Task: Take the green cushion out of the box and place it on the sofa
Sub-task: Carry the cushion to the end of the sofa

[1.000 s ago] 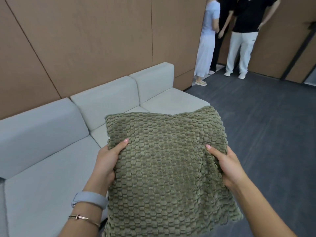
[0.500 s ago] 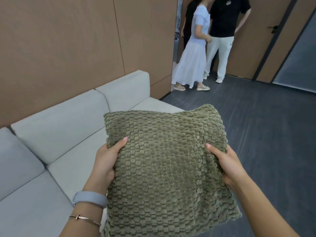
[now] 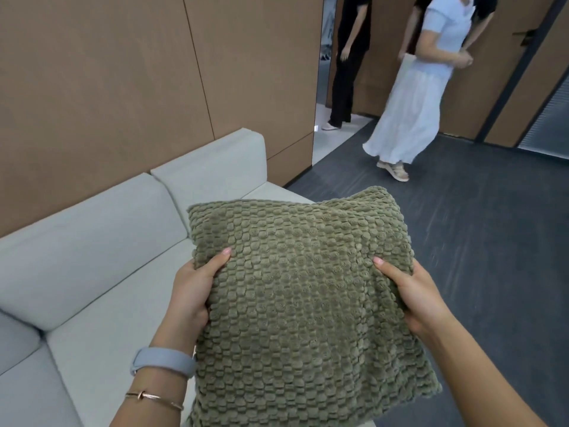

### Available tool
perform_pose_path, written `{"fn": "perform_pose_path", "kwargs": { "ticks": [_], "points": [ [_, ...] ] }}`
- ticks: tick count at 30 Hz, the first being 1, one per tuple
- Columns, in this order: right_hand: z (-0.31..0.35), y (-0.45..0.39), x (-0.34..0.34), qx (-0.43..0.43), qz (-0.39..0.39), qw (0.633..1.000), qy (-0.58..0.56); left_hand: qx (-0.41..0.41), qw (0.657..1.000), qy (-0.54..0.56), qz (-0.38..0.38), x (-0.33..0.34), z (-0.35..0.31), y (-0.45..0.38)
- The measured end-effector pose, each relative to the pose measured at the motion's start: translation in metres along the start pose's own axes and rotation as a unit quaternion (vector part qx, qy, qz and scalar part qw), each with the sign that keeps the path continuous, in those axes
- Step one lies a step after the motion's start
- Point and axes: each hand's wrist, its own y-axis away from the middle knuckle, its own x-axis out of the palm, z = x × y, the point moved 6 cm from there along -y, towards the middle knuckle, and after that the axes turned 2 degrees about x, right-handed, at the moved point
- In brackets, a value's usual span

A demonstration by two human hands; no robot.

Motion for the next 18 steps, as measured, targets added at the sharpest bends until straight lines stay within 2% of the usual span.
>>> {"fn": "perform_pose_path", "kwargs": {
  "ticks": [13,18],
  "points": [
    [0.091,-0.201,0.0,0.029,0.141,0.986,0.083,0.019,0.985,0.076,-0.155,0.119,0.015,-0.067],
    [0.099,-0.257,0.007,0.042,0.161,0.98,0.11,0.017,0.977,0.084,-0.195,0.143,0.021,-0.088]
  ]
}}
